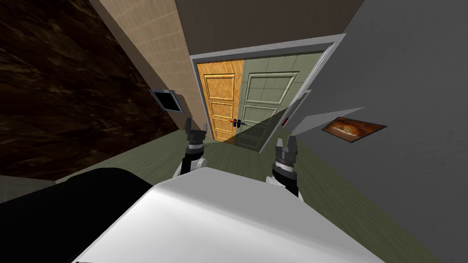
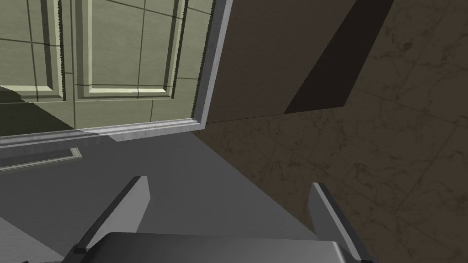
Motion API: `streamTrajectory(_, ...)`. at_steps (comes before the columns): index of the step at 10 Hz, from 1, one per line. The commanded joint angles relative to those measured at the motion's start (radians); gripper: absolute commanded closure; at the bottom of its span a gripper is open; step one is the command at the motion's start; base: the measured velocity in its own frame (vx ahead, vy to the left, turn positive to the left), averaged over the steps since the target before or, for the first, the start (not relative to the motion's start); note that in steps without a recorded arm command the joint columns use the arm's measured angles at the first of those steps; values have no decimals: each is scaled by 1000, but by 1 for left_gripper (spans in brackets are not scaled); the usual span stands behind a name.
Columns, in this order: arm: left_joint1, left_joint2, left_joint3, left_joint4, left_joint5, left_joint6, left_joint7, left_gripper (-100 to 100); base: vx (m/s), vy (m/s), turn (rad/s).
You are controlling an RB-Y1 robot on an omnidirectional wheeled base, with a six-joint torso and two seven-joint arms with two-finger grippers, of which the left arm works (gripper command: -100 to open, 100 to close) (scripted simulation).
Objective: Pull the door open
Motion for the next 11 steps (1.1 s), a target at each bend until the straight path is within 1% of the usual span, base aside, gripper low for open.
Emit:
streamTrajectory(1, -10, 12, 4, 30, 2, 6, 3, -100, 66, -3, -78)
streamTrajectory(3, -26, 30, 10, 73, 6, 15, 8, -100, 118, 3, -73)
streamTrajectory(4, -31, 35, 12, 88, 7, 18, 9, -100, 109, 6, -57)
streamTrajectory(5, -40, 46, 16, 116, 9, 24, 12, -100, 111, -11, -78)
streamTrajectory(7, -53, 59, 21, 152, 12, 31, 16, -100, 105, -5, -56)
streamTrajectory(8, -65, 72, 26, 188, 15, 39, 19, -100, 135, -10, -103)
streamTrajectory(11, -87, 93, 34, 250, 20, 52, 26, -100, 110, 4, -72)
